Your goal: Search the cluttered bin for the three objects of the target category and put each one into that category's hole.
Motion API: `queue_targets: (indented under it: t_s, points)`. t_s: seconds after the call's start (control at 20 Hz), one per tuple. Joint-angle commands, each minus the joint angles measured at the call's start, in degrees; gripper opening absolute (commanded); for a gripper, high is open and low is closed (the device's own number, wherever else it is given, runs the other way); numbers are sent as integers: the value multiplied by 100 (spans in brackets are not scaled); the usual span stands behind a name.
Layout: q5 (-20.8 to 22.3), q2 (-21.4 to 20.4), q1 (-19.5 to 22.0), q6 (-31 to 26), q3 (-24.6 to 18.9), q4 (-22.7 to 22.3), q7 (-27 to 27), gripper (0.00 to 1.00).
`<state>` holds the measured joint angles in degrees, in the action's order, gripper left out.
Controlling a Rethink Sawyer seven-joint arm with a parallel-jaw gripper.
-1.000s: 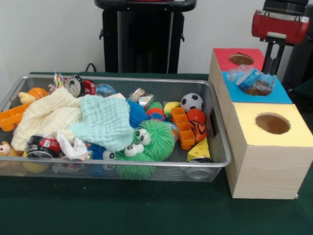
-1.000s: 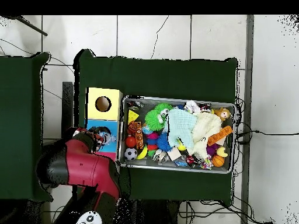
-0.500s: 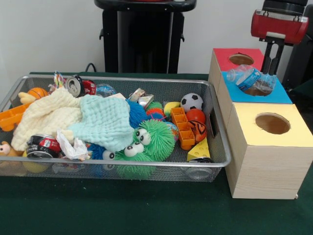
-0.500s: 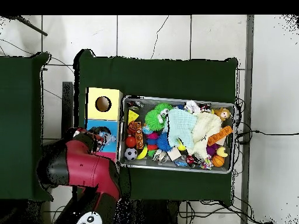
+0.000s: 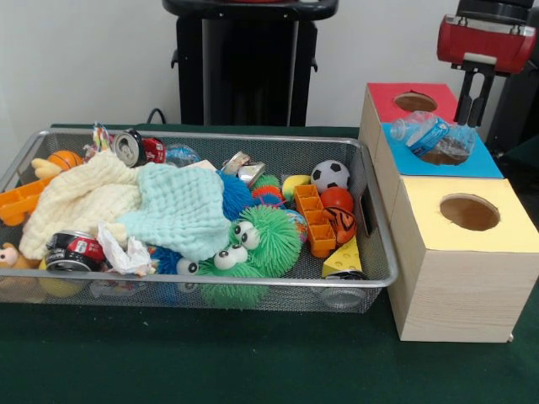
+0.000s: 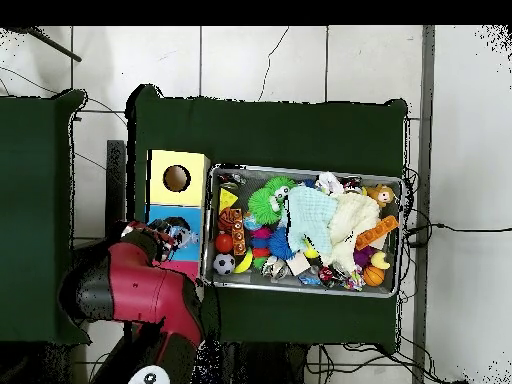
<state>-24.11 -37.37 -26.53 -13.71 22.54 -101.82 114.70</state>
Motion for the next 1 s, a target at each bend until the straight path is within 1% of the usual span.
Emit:
queue_targets:
  t_s: [0.05, 0.25, 1.0]
  points:
    - [-220, 72, -11, 13, -309, -326, 1413, 0]
    - [-234, 109, -16, 54, -313, -321, 1407, 0]
    - [-178, -150, 101, 22, -416, -529, 1283, 0]
